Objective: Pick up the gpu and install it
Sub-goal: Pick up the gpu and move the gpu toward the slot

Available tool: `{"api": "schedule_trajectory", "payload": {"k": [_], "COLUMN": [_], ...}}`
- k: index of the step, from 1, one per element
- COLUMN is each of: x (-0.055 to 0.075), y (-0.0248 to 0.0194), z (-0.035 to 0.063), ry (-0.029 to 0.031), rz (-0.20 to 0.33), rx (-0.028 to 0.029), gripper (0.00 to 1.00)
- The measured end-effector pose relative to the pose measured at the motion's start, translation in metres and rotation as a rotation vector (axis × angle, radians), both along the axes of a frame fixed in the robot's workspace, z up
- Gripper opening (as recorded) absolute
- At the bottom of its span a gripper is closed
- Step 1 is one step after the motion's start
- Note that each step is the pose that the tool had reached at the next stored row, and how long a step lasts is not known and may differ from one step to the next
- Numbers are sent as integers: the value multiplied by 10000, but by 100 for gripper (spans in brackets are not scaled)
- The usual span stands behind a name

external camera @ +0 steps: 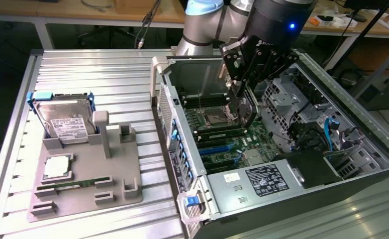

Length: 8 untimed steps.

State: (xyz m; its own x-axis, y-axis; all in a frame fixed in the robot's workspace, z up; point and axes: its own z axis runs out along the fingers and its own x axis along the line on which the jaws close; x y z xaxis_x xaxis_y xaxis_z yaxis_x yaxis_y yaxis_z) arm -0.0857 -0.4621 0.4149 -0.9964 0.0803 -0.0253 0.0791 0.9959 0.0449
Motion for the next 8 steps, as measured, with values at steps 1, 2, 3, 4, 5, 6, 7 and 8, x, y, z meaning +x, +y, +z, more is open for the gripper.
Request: {"api": "schedule_trajectory", "payload": {"k": [1, 2, 3, 4, 5, 6, 7, 8], "x": [13, 26, 35, 48, 60, 71, 85, 99], "y": [0, 0, 0, 0, 0, 0, 0, 0], "z": [0, 0, 0, 0, 0, 0, 0, 0], "ry": [0, 0, 0, -1, 0, 0, 0, 0], "rz": [0, 1, 0, 0, 0, 0, 0, 0], "rx": [1, 1, 0, 1, 1, 1, 1, 1], "gripper": [27, 27, 27, 27, 27, 27, 27, 27]}}
